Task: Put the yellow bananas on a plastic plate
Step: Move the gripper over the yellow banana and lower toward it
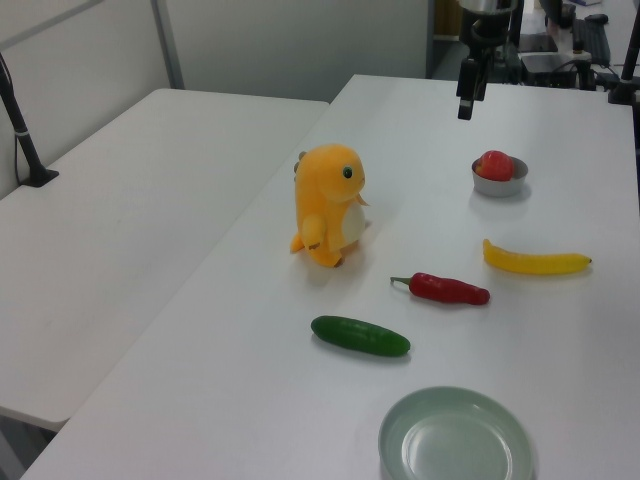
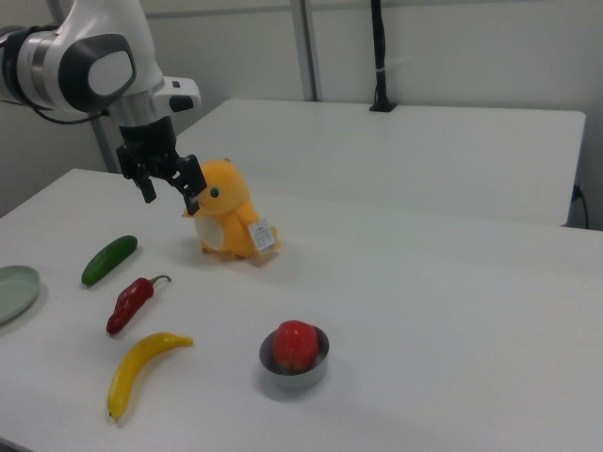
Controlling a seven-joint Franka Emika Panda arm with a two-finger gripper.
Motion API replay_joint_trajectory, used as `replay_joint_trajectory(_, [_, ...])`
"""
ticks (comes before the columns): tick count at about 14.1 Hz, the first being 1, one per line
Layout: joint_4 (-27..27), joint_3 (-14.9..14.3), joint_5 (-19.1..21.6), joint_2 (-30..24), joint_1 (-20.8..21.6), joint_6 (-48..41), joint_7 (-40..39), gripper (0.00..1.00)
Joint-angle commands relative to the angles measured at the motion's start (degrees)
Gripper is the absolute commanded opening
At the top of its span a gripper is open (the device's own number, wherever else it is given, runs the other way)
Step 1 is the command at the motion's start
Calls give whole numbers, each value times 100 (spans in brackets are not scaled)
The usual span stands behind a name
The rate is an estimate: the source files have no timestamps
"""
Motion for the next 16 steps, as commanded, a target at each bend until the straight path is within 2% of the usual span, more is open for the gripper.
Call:
replay_joint_trajectory(1, [-237, -32, 102, -152, 42, -14, -30, 100])
replay_joint_trajectory(5, [-292, -6, 102, -153, 68, 84, -20, 100])
replay_joint_trajectory(7, [-485, 143, 102, -223, 25, 93, -20, 100])
replay_joint_trajectory(9, [-897, 257, 102, -442, -2, 171, -29, 100])
replay_joint_trajectory(14, [-2592, 381, 103, -1365, 68, 786, -29, 100])
replay_joint_trajectory(16, [-3041, 390, 111, -1375, 225, 1032, -29, 100])
